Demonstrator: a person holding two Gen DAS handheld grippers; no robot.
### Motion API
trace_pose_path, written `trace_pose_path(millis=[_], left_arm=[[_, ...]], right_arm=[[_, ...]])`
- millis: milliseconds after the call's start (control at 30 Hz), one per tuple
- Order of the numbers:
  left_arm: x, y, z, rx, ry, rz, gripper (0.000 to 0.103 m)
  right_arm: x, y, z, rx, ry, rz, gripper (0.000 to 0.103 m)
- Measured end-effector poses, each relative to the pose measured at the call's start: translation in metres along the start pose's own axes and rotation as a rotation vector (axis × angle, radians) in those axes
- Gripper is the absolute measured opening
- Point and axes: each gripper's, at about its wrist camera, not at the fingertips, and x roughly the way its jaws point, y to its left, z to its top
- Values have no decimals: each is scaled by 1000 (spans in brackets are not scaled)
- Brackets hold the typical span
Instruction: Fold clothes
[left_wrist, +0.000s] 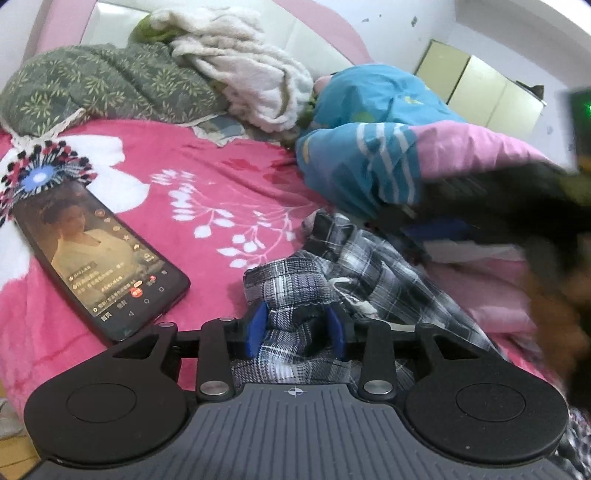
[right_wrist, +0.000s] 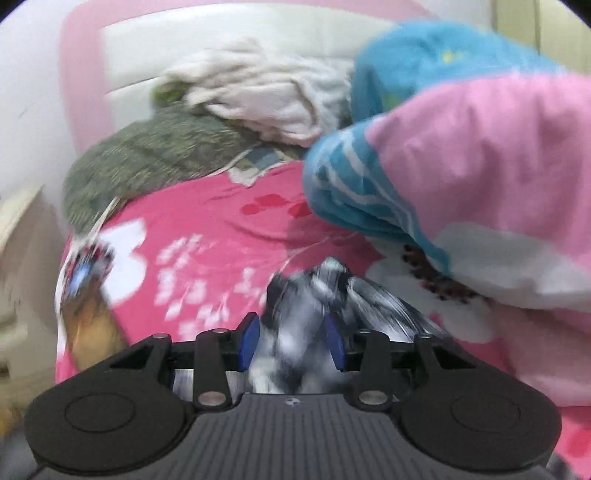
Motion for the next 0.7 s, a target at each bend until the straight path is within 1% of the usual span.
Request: trace_pose_path(millis=[100,200,300,333,367,433,533,633,667,700], left_arm=[[1,4,0,-18,10,5,30],[2,9,1,-45,17,6,26],[3,15,2,-84,28,13,21],[3,17,3,-97,32,16,19],[4,18,3,-101,34,23,15],[3,18,2,-105,29,53,12],[1,20,1,-120,11,86,10],[0,18,1,-115,-2,97,9],[-1,17,0,-107,-7,99,9],[-1,15,0,-99,-12,100,9]], right_arm=[[37,-19,17,-36,9,-78,42],[63,-40,21,-107,57,-78,42],[77,-58,18,-164,99,-28,42],[82,-63,18,-161,115,-12,42],[87,-69,17,-159,131,5,42],[98,-80,16,-155,164,39,42],[114,-94,16,-86,199,101,42],[118,-100,13,-43,184,153,44],[117,-100,10,-42,179,164,43],[115,-100,7,-49,174,173,40]])
